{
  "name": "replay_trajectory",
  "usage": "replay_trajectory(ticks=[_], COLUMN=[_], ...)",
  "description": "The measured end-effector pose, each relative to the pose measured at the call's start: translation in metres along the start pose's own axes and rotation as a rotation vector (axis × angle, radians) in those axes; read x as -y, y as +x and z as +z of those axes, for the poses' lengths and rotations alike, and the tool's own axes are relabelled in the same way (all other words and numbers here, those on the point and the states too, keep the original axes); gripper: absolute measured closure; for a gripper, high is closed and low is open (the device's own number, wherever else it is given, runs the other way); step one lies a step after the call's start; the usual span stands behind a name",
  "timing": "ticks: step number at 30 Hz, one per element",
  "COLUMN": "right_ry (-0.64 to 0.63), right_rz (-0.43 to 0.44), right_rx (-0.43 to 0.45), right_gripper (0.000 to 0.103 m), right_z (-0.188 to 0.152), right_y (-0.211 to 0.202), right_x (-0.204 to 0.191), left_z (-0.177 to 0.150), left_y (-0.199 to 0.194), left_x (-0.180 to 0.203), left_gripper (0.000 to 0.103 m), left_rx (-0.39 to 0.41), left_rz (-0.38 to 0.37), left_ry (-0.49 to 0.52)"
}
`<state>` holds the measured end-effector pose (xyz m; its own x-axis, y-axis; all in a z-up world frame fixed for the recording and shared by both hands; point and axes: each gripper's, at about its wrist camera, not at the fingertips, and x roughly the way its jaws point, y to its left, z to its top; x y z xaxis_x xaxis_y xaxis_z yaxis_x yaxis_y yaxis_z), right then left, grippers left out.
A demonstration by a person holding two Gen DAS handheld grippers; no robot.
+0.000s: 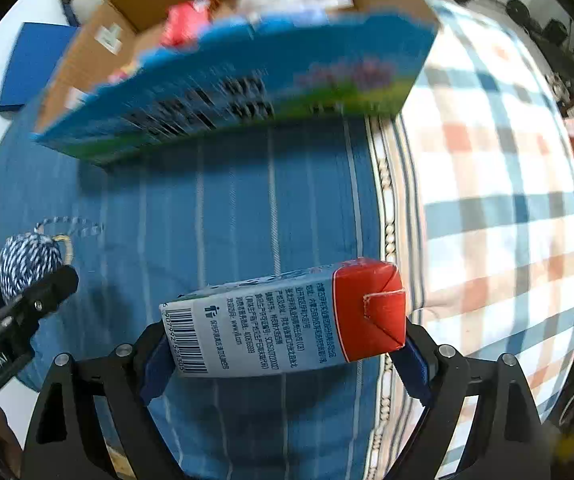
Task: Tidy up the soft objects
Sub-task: 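Grasp the white-red milk carton with the right tool and lift it, then carry the yarn ball with the left tool into the box while the right tool carries the milk carton in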
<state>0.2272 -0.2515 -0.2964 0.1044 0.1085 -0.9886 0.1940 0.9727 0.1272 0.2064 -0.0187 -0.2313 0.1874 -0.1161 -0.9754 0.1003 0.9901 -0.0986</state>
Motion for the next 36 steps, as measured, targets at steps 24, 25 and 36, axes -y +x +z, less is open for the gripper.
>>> replay_trajectory(ticks=[24,25,36], right_ry=[-0.088,-0.089,-0.050], right_rz=[0.091,0.098,0.193], right_rx=[0.145,0.142,0.154], right_gripper=[0.011,0.011,0.011], right_z=[-0.005,-0.002,0.097], right_y=[-0.157,-0.159,-0.144], right_x=[0.023,0.023,0.014], left_z=[0.016,0.022,0.133], left_y=[-0.082,-0.080,-0.029], left_x=[0.030,0.030,0.009], left_gripper=[0.052,0.052,0.052], left_rx=[0.125,0.120,0.022], left_rz=[-0.063,-0.069,-0.099], left_ry=[-0.006,-0.006,-0.007])
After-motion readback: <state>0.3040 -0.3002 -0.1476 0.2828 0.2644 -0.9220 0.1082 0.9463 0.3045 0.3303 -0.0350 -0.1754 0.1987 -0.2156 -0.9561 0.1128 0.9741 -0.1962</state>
